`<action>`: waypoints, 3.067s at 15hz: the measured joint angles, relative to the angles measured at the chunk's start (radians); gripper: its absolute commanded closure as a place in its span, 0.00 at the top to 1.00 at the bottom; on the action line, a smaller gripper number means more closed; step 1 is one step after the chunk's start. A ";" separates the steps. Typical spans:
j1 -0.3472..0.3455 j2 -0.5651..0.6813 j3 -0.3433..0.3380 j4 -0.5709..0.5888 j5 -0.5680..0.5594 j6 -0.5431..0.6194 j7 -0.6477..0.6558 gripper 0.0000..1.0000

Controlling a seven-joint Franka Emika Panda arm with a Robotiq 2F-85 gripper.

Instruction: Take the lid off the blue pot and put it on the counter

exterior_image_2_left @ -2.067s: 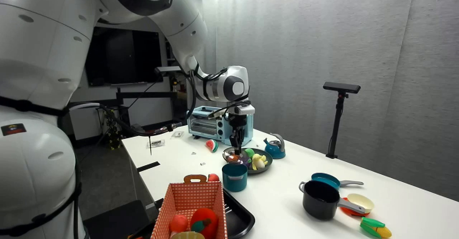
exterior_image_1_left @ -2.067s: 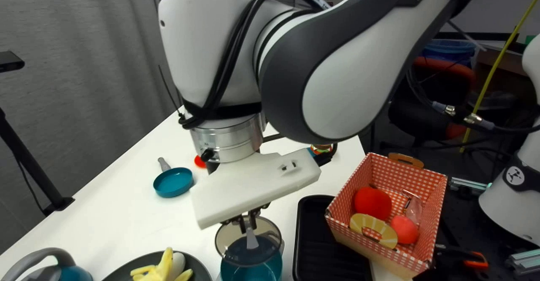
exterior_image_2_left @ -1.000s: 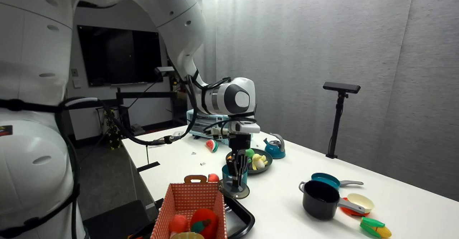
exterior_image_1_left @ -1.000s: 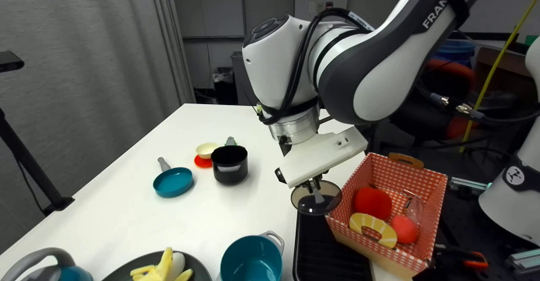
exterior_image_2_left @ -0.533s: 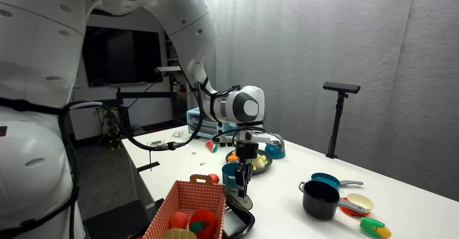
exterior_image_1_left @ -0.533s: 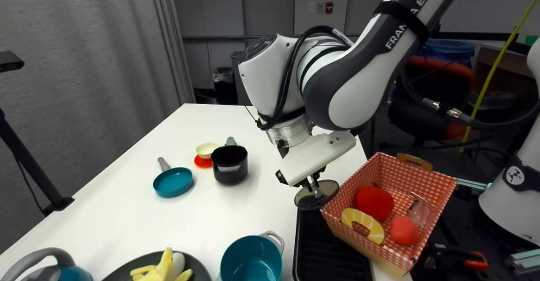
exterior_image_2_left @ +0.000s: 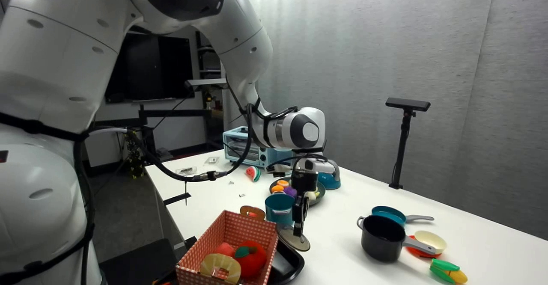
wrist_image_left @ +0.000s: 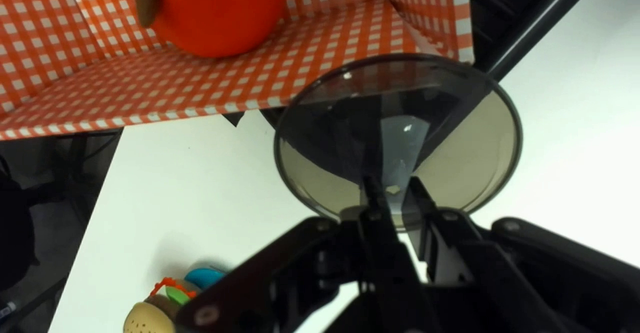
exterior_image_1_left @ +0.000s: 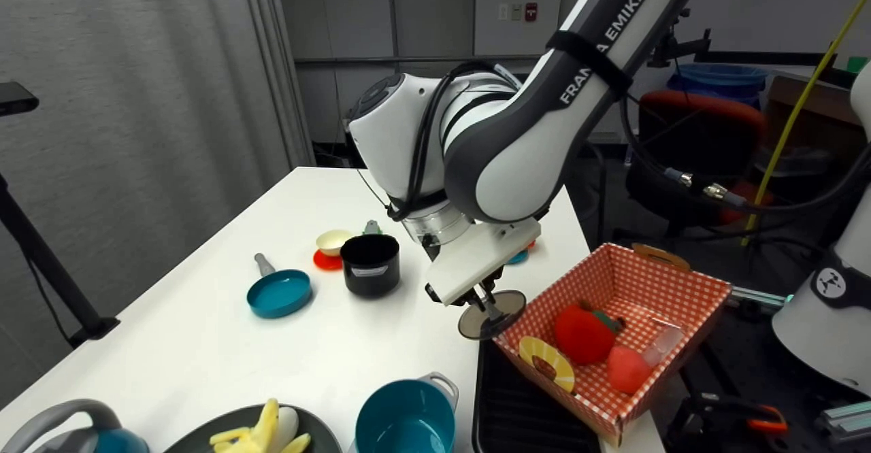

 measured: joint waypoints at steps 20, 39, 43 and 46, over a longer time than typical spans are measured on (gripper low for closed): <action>0.043 0.054 0.004 0.130 0.000 -0.046 -0.015 0.04; 0.110 -0.078 0.030 0.120 -0.005 -0.108 0.068 0.93; 0.110 -0.100 0.036 0.101 -0.005 -0.108 0.070 1.00; 0.110 -0.106 0.040 0.093 -0.005 -0.108 0.071 1.00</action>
